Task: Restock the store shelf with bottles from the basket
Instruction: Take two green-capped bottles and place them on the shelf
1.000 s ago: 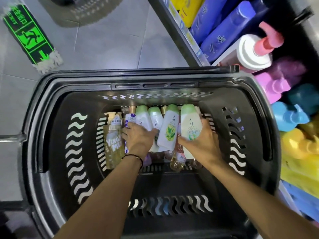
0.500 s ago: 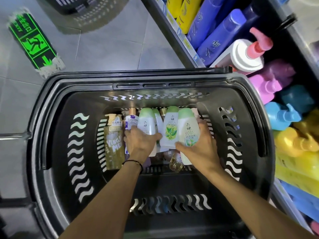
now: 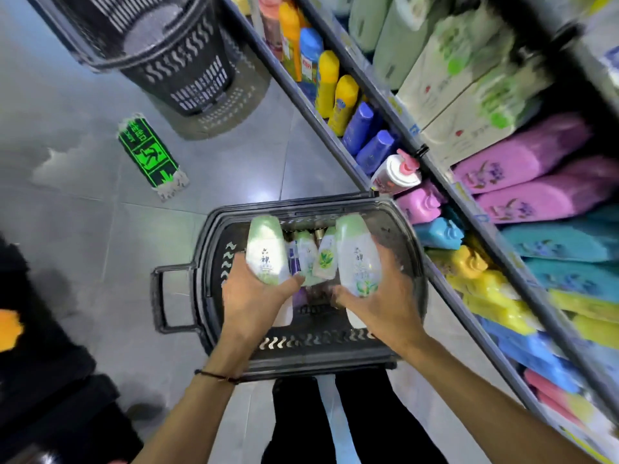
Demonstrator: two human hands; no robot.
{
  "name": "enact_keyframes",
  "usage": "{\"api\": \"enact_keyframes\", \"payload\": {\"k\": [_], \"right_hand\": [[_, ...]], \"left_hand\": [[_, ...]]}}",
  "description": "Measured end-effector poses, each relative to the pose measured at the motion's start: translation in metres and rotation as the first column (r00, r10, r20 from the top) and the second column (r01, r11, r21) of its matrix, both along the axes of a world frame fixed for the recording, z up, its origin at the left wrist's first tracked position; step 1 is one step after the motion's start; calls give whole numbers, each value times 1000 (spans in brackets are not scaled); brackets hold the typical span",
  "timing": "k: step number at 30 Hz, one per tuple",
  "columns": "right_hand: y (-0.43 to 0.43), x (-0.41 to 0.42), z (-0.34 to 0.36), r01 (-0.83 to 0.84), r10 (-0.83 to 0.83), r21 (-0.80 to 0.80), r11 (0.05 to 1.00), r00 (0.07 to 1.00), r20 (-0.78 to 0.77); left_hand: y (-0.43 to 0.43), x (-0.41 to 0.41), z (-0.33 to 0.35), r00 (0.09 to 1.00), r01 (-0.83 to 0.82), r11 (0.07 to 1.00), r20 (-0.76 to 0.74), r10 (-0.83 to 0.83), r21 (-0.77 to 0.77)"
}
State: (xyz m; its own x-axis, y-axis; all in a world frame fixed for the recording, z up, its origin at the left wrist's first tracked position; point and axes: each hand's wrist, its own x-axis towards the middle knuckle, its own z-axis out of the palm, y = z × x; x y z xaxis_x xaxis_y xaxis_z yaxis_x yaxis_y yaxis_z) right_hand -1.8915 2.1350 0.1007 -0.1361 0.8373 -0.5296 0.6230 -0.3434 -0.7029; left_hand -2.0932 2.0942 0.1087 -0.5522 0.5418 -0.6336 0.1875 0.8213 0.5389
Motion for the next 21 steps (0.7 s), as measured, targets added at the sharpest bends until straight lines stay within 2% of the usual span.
{"api": "enact_keyframes", "payload": {"k": [5, 10, 18, 21], "right_hand": [[23, -5, 120, 72, -66, 133, 989, 997, -47], [39, -11, 258, 64, -30, 276, 959, 991, -127], [73, -27, 434, 84, 53, 578, 812, 975, -217], [79, -31, 481, 125, 67, 626, 770, 959, -275]], "left_hand": [[11, 4, 134, 1000, 13, 988, 5, -14, 154], [26, 5, 274, 992, 72, 944, -126, -32, 322], [45, 6, 456, 945, 54, 838, -300, 133, 543], [45, 10, 507, 924, 55, 802, -336, 185, 595]]}}
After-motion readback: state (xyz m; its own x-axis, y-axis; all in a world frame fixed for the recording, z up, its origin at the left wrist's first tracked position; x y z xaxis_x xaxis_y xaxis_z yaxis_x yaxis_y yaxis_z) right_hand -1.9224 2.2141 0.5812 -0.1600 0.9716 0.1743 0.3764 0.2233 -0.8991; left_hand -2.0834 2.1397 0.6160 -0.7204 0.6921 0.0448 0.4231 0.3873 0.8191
